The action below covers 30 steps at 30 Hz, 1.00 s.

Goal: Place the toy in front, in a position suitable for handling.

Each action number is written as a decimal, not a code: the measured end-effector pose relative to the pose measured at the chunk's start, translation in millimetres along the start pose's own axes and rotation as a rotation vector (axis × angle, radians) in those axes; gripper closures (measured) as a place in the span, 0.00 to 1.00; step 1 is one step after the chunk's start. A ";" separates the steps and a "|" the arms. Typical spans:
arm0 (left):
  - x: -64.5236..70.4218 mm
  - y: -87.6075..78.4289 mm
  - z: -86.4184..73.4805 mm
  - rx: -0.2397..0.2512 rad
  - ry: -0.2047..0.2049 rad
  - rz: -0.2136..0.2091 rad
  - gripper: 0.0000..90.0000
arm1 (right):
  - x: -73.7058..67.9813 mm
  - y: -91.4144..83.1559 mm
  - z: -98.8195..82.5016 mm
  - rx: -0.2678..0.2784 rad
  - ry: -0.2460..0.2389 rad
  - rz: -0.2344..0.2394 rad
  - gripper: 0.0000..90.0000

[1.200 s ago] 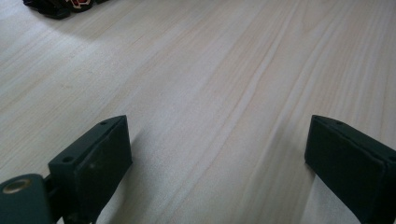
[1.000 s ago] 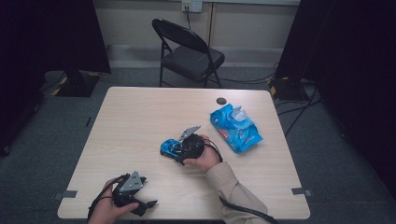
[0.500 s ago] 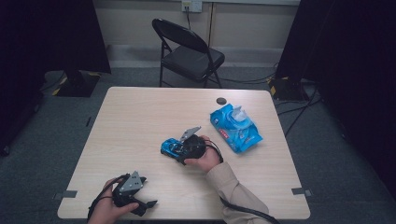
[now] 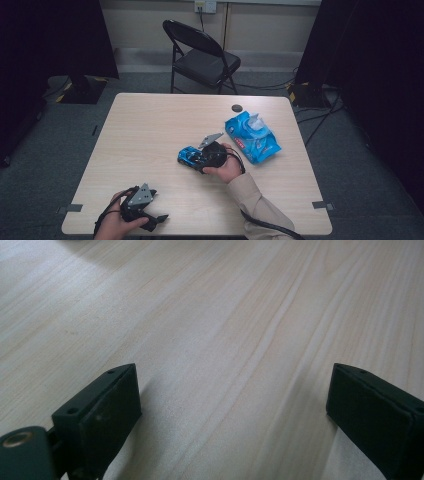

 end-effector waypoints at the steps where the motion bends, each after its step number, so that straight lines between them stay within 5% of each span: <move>1: 0.0 0.0 0.0 0.001 0.000 0.000 0.07 | 0.5 -1.6 -0.4 0.001 0.000 -0.003 0.31; 13: -0.1 0.0 0.0 -0.001 0.001 0.000 0.07 | 3.6 -35.3 -16.4 0.034 0.008 0.008 0.31; 30: 0.4 0.3 0.0 0.000 -0.006 -0.005 0.07 | 4.7 -91.0 -94.8 0.050 0.072 -0.053 0.31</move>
Point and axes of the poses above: each handheld gripper's, and its own axes: y roughly forward along the jaws, z roughly out of its top, x roughly to its right, the point moved 4 cm from there along y, roughly forward along the jaws, and after that the axes turned 7 degrees about -z, right-handed, at the moved point
